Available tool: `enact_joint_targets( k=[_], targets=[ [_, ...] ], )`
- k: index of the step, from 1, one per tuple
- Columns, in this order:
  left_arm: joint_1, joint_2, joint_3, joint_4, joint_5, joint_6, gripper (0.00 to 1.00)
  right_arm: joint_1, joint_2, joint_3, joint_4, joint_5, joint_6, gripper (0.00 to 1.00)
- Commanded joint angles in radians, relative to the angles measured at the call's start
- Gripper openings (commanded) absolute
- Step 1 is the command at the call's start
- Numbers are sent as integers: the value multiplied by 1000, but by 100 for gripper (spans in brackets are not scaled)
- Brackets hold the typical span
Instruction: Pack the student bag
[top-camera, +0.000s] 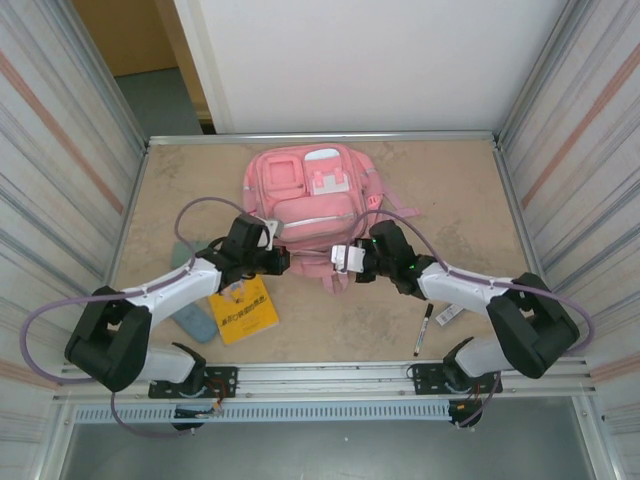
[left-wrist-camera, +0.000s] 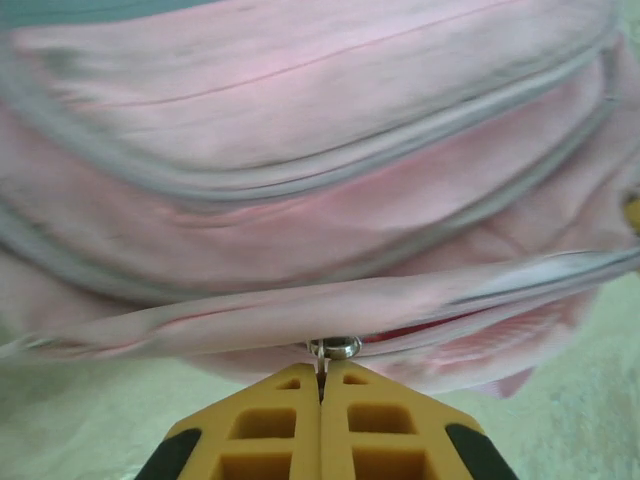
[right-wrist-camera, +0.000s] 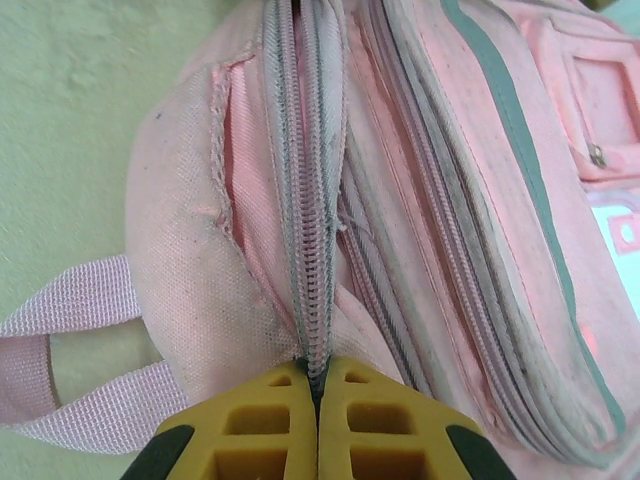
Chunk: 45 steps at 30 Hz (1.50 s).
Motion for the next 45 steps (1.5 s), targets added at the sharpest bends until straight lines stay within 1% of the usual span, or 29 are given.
enact_joint_targets(
  k=[1, 2, 3, 6, 7, 9, 10, 11, 13, 15, 18, 19, 20, 23, 25, 26, 29, 32, 35, 39, 42, 45],
  targets=[
    [20, 8, -6, 10, 2, 51, 0, -42, -59, -25, -8, 76, -19, 13],
    [12, 18, -4, 38, 51, 68, 0, -38, -60, -25, -4, 79, -17, 36],
    [-5, 27, 7, 55, 93, 86, 0, -25, -59, -20, -8, 76, -10, 49],
    [-93, 36, 53, 52, 79, 139, 0, 31, -59, 4, -47, -7, 21, 53],
    [-110, 35, 63, 60, 73, 142, 0, 48, -62, 11, -51, -32, 48, 54],
    [-121, 35, 64, 106, 109, 126, 0, 85, -66, 7, -25, -70, 89, 56],
    [-121, 35, 69, 123, 122, 116, 0, 98, -61, 0, 6, -71, 101, 59],
    [-121, 36, 78, 125, 134, 111, 0, 109, -49, -4, 37, -62, 112, 60],
    [-122, 34, 94, 130, 170, 99, 0, 117, -10, 6, 55, -44, 117, 60],
    [-122, 21, 88, 160, 204, 89, 0, 121, 36, 19, 64, 11, 107, 60],
    [-121, 8, 90, 148, 216, 98, 0, 134, 99, 13, 132, 114, 72, 56],
    [-121, 5, 94, 132, 213, 105, 0, 137, 111, 16, 135, 120, 66, 51],
    [-119, -2, 93, 114, 201, 107, 0, 139, 115, 20, 133, 120, 65, 43],
    [-100, -20, 59, 120, 179, 111, 0, 139, 105, 12, 162, 155, 81, 13],
    [-72, -20, 52, 94, 153, 107, 0, 138, 80, -3, 169, 176, 80, 4],
    [-55, -18, 57, 59, 120, 103, 0, 139, 59, -1, 145, 181, 76, 0],
    [-2, 0, 87, -67, -43, 85, 0, 139, -26, 2, 62, 170, 84, 0],
    [75, 52, 106, -102, -121, 64, 0, 141, -117, -24, 50, 170, 136, 0],
    [155, 123, 146, -126, -131, 28, 0, 140, -199, -56, 43, 186, 173, 0],
    [231, 203, 205, -100, -131, -33, 0, 144, -273, -86, 27, 158, 183, 0],
    [263, 272, 283, -111, -135, -45, 0, 154, -285, -87, 9, 153, 171, 0],
    [267, 347, 367, -129, -160, -4, 0, 165, -280, -89, 14, 158, 167, 0]
  ],
)
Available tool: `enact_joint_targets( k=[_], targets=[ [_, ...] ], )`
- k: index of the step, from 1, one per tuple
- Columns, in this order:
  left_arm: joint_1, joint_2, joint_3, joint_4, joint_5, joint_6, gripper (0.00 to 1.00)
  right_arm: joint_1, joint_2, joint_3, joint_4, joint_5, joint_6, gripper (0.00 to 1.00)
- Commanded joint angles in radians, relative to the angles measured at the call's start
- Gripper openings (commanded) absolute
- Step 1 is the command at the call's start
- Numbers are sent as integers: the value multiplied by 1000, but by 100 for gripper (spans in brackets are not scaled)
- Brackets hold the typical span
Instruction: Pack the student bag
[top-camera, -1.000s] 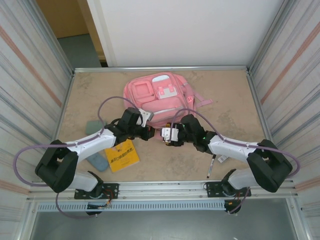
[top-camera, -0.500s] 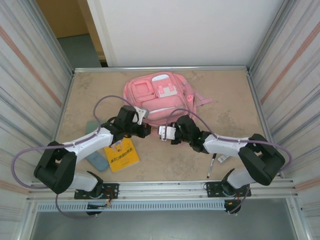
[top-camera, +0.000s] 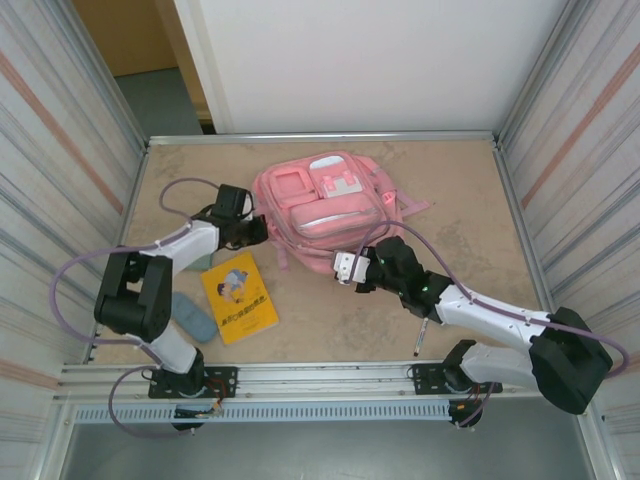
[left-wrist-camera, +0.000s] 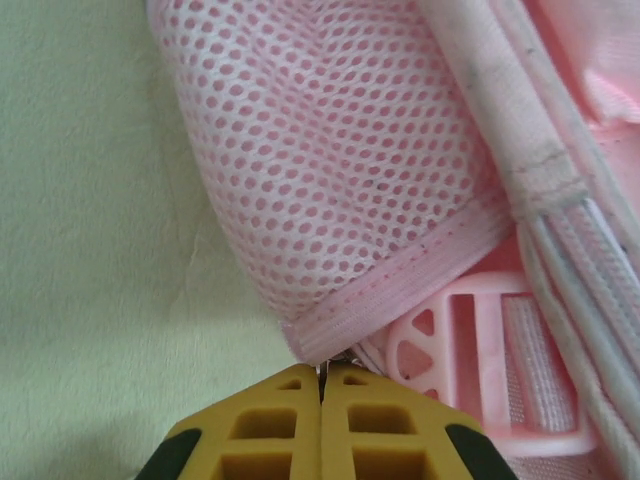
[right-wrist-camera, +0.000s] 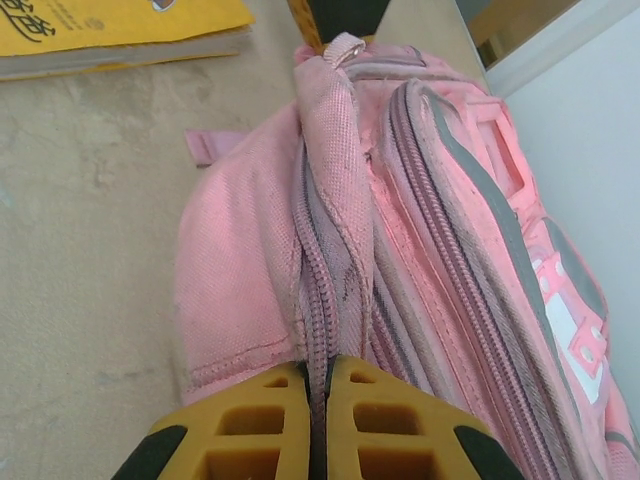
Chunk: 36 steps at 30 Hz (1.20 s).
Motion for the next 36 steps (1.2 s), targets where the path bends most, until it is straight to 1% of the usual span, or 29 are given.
enact_joint_targets(
  k=[1, 2, 3, 4, 5, 6, 8, 10, 11, 12, 13, 15, 17, 18, 20, 21, 23, 24, 25, 26, 27, 28, 29, 31, 33, 35, 36],
  targets=[
    [34, 69, 106, -18, -126, 7, 0, 12, -30, -2, 21, 11, 23, 0],
    [36, 86, 132, -42, -134, 13, 0, 12, -25, -2, 25, 12, 28, 0],
    [36, 92, 147, -54, -126, 26, 3, 14, -17, 1, 31, 16, 38, 4],
    [35, 90, 155, -58, -100, 45, 13, 15, -7, 2, 45, 27, 61, 22],
    [31, 78, 156, -59, -57, 70, 29, 19, 2, 8, 56, 45, 106, 38],
    [19, 62, 154, -64, -41, 89, 35, 20, 7, 25, 50, 70, 180, 44],
    [-29, -5, 147, -119, -98, 121, 40, 24, -11, 86, -41, 187, 444, 45],
    [-82, -76, 135, -174, -132, 160, 43, 33, -80, 63, -54, 215, 606, 47],
    [-106, -106, 127, -189, -119, 188, 44, 34, -125, 37, -55, 226, 665, 90],
    [-143, -139, 113, -191, -93, 230, 45, 34, -188, 7, -67, 258, 729, 99],
    [-187, -167, 99, -185, -75, 281, 46, 35, -244, -11, -90, 297, 787, 99],
    [-282, -198, 78, -171, -89, 357, 49, 23, -342, -21, -186, 375, 875, 99],
    [-356, -209, 86, -188, -97, 377, 51, -1, -412, -18, -270, 414, 919, 99],
    [-379, -214, 92, -204, -112, 353, 51, -22, -440, -20, -299, 410, 942, 99],
    [-392, -228, 95, -246, -156, 255, 52, -67, -473, -21, -343, 335, 1024, 99],
    [-391, -243, 88, -271, -189, 189, 52, -100, -481, -18, -360, 257, 1071, 99],
    [-382, -281, 54, -316, -227, 82, 52, -151, -466, -10, -362, 52, 1086, 100],
    [-375, -310, 34, -348, -246, 29, 52, -161, -441, -1, -360, -12, 1098, 96],
    [-367, -342, 8, -387, -262, -22, 52, -157, -402, 15, -368, -56, 1105, 91],
    [-355, -371, -15, -428, -277, -68, 53, -144, -360, 41, -387, -75, 1106, 88],
    [-336, -404, -41, -480, -291, -122, 55, -117, -303, 80, -422, -77, 1104, 86],
    [-306, -439, -70, -525, -288, -171, 58, -78, -240, 122, -461, -74, 1087, 87],
    [-271, -468, -101, -554, -262, -197, 58, -39, -179, 165, -486, -69, 1069, 88],
    [-176, -540, -179, -584, -192, -231, 59, 57, -24, 240, -506, -42, 1040, 87],
    [-87, -613, -251, -577, -153, -252, 59, 136, 103, 298, -484, -9, 1066, 86],
    [-6, -677, -308, -554, -115, -266, 59, 163, 216, 371, -493, -12, 1102, 82],
    [29, -698, -332, -542, -94, -271, 63, 171, 265, 409, -506, -8, 1126, 81]
  ],
)
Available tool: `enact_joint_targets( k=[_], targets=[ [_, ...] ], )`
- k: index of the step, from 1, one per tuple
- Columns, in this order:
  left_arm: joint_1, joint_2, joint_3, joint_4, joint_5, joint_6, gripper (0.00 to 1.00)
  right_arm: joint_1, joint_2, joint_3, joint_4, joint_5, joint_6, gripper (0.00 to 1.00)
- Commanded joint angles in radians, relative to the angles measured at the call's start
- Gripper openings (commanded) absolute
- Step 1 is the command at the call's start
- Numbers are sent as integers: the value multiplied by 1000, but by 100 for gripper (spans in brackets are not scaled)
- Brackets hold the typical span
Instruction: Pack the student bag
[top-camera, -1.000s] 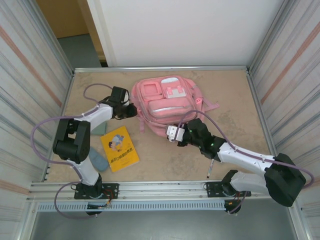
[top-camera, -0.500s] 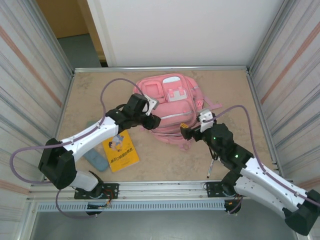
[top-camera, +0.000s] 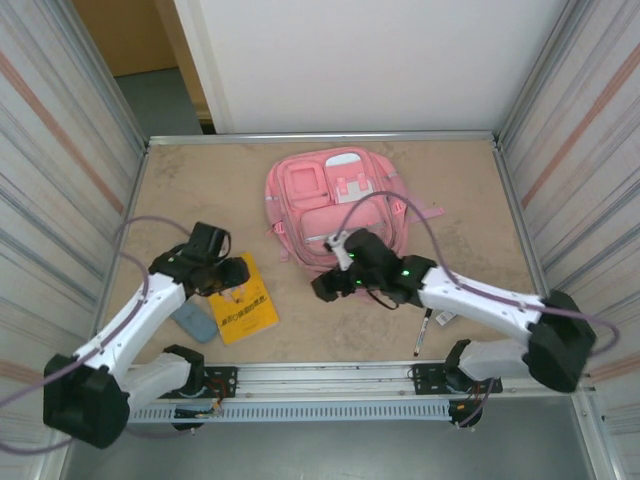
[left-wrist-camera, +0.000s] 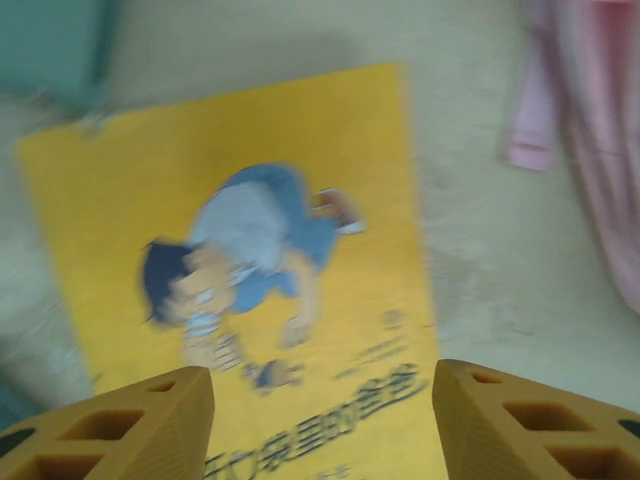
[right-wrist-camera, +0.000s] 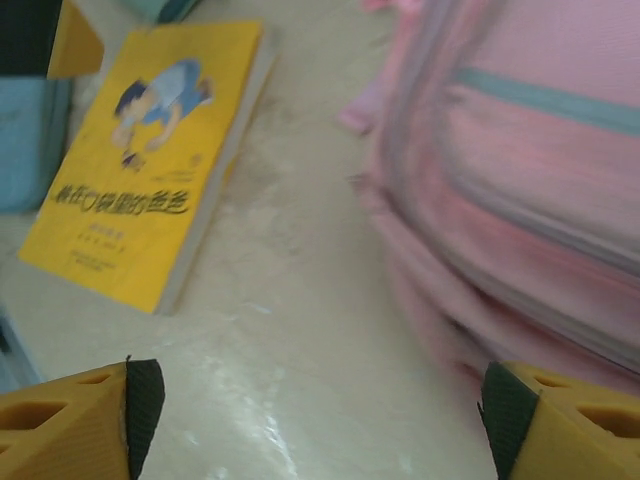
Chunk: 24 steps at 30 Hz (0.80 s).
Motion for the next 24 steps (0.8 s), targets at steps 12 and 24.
enact_joint_targets(
  k=[12, 24],
  targets=[
    [-84, -19, 28, 173, 216, 90, 61, -280, 126, 177, -342, 213, 449, 90],
    [-206, 66, 42, 203, 114, 76, 61, -488, 200, 97, -138, -77, 820, 73]
  ],
)
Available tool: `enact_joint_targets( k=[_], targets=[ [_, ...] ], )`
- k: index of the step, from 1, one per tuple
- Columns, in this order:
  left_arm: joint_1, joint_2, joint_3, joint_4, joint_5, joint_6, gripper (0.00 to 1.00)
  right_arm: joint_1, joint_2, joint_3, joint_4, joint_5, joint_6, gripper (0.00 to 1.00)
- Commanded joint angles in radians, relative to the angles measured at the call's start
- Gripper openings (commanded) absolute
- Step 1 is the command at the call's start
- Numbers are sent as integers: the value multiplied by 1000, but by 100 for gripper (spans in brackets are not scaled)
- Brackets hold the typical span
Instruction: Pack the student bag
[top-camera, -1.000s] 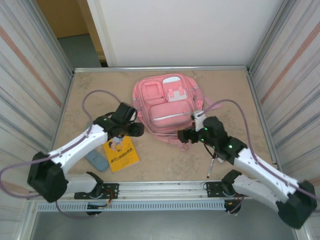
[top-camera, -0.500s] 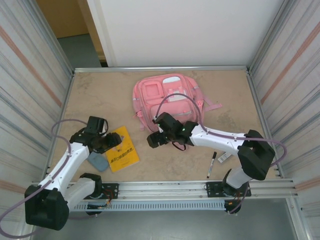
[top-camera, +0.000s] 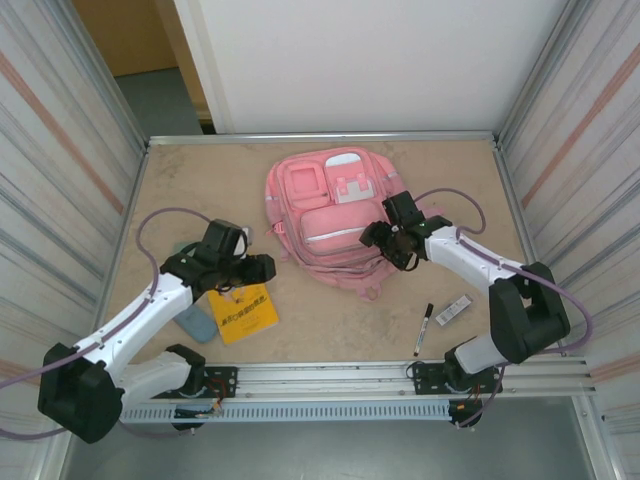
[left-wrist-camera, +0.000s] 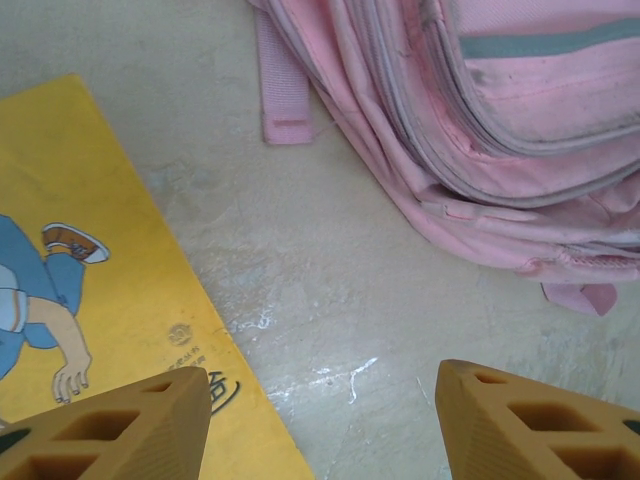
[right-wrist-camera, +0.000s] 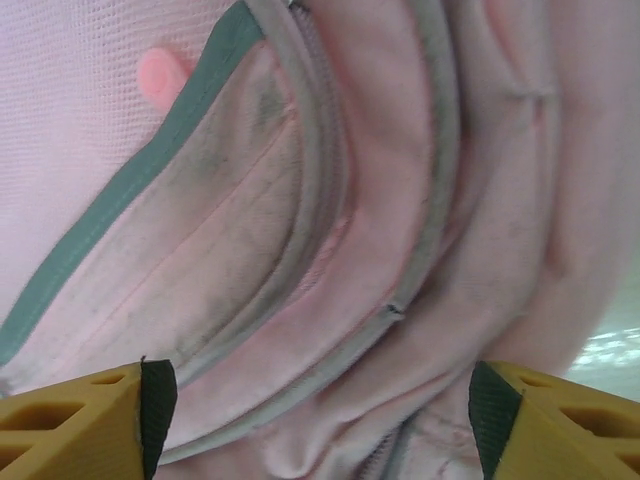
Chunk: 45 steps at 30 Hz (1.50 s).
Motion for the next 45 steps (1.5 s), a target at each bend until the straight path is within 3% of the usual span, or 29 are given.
enact_joint_targets(
  k=[1, 9, 13, 19, 25, 28, 33, 36, 41, 45],
  targets=[
    [-34, 9, 5, 15, -53, 23, 61, -4, 51, 31, 70, -40, 102, 70],
    [-72, 23, -14, 31, -85, 13, 61, -17, 130, 111, 80, -21, 94, 56],
    [-79, 7, -32, 32, -80, -2, 61, -14, 114, 158, -18, -3, 81, 62],
    [-87, -40, -68, 29, -126, -19, 61, -41, 83, 168, -60, 40, 50, 61],
    [-90, -38, -72, 38, -118, -20, 61, -50, 160, 165, 52, -1, 57, 57],
    [-90, -37, -76, 48, -110, -16, 61, -48, 218, 177, 106, -8, 54, 48],
    [-94, -38, -93, 61, -114, -30, 61, -37, 286, 206, 134, -28, 56, 46],
    [-98, -42, -101, 64, -120, -29, 61, -14, 251, 199, 159, -19, 52, 4],
    [-98, -60, -109, 70, -123, -37, 61, -1, 135, 249, 104, -52, 163, 0],
    [-98, -67, -103, 38, -188, -61, 61, 5, 76, 341, 82, -41, 262, 0]
  ],
)
